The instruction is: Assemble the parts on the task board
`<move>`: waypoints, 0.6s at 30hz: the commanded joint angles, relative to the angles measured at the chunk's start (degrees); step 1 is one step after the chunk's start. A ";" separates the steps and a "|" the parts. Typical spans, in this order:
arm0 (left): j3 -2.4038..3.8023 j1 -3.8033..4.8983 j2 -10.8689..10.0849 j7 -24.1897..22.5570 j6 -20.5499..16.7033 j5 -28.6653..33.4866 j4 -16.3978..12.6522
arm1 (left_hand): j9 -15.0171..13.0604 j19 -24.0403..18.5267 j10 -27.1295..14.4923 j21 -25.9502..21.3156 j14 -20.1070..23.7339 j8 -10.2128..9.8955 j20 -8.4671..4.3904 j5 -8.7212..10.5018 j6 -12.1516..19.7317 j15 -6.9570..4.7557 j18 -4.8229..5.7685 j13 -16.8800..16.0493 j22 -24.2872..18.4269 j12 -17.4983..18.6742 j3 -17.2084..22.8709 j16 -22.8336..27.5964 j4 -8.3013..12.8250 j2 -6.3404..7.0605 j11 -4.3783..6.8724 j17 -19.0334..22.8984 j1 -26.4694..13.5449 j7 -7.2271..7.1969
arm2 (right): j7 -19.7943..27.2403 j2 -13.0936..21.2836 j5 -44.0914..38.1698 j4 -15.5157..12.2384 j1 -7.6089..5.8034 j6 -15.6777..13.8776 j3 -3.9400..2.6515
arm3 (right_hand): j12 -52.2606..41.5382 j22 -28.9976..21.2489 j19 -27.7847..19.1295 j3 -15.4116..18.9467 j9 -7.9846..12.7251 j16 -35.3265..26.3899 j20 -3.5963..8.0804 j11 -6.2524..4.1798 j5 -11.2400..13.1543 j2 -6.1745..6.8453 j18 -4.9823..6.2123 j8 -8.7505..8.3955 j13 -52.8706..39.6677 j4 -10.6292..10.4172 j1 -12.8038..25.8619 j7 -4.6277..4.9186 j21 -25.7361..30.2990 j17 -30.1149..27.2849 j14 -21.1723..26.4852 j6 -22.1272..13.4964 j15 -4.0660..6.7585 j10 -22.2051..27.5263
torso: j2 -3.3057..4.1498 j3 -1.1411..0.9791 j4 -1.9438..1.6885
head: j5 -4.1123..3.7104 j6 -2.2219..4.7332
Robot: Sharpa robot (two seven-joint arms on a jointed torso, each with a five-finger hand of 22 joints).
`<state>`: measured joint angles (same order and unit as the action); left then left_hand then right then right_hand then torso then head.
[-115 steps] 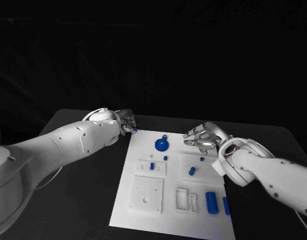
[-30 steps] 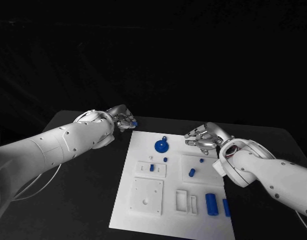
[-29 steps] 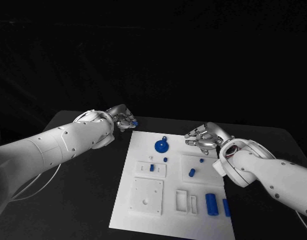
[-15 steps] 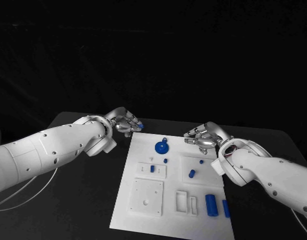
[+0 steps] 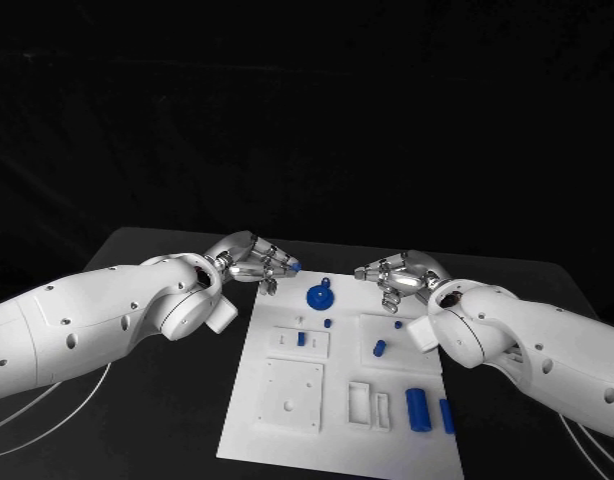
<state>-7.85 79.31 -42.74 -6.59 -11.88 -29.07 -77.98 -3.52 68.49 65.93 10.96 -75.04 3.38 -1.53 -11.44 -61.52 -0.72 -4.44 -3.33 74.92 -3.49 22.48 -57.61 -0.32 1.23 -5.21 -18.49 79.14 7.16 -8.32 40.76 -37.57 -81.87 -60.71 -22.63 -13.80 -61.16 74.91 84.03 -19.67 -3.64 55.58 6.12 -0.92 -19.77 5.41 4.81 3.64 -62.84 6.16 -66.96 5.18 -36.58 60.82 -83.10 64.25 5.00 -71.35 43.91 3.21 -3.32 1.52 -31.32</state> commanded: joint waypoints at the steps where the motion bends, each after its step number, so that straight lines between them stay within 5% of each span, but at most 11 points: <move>1: -0.05 -0.34 -0.37 -3.21 2.44 5.33 -2.11 | -0.08 0.42 0.06 -0.41 -0.37 0.19 -0.16 -0.19 -0.36 0.07 -1.03 0.07 1.19 0.16 -0.03 0.30 0.21 -0.60 0.15 0.08 0.10 -0.04 | -2.42 0.03 9.47 -1.20 0.02 4.10 0.12 | -0.32 4.09 1.86 0.76 0.05 -0.14 -0.48 0.02 1.20 -0.95 0.50 -0.10 -0.05 -0.03 0.23 -0.30 0.47 0.00 0.17 -0.08 -0.39 0.22 | -0.32 0.04 0.03 | -0.55 -0.21; 14: -0.46 -1.35 -1.33 -4.78 3.21 6.07 -6.60 | -0.08 0.61 0.08 -0.58 -0.48 0.19 -0.18 -0.20 -0.36 0.06 -1.07 0.07 1.21 0.16 -0.08 0.40 0.62 -0.74 0.14 0.08 -0.06 -0.03 | -4.40 -0.13 11.74 -4.87 0.03 6.36 1.28 | -0.55 4.10 1.96 2.47 0.03 -0.02 -0.26 -0.33 7.99 -4.66 0.14 -0.07 -0.01 1.23 0.33 -1.04 0.84 0.00 0.16 1.70 -0.18 -0.06 | -0.38 -0.03 -0.04 | -1.80 0.09; 18: -0.62 -1.53 -1.45 -5.08 3.19 6.09 -7.21 | -0.09 0.66 0.10 -0.61 -0.51 0.19 -0.18 -0.18 -0.37 0.05 -1.08 0.07 1.21 0.15 -0.06 0.41 0.72 -0.79 0.15 0.08 -0.05 -0.03 | -4.36 -0.16 11.54 -5.58 0.03 6.66 1.53 | -0.58 4.13 1.99 2.14 0.01 -0.05 -0.13 -0.50 11.94 -5.71 -0.06 -0.06 -0.01 2.21 -0.31 -1.35 0.79 -0.02 0.17 2.67 -0.06 -0.17 | -0.30 -0.03 -0.02 | -2.06 0.14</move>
<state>-8.49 77.84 -44.19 -9.91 -9.72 -24.05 -84.82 -3.56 68.70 65.93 10.74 -75.04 3.16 -1.74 -11.50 -61.60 -0.71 -4.44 -3.33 74.91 -3.49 22.48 -57.41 0.00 1.06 -5.21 -18.49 78.86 7.06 -12.22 40.65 -26.98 -87.13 -60.71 -17.99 -12.29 -61.43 74.91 84.03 -17.51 -3.65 55.59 6.12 -1.13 -8.34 0.12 4.81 3.64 -62.84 8.11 -67.41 3.84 -35.92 60.83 -83.10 66.66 5.00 -71.57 43.55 3.20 -3.33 -0.41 -31.20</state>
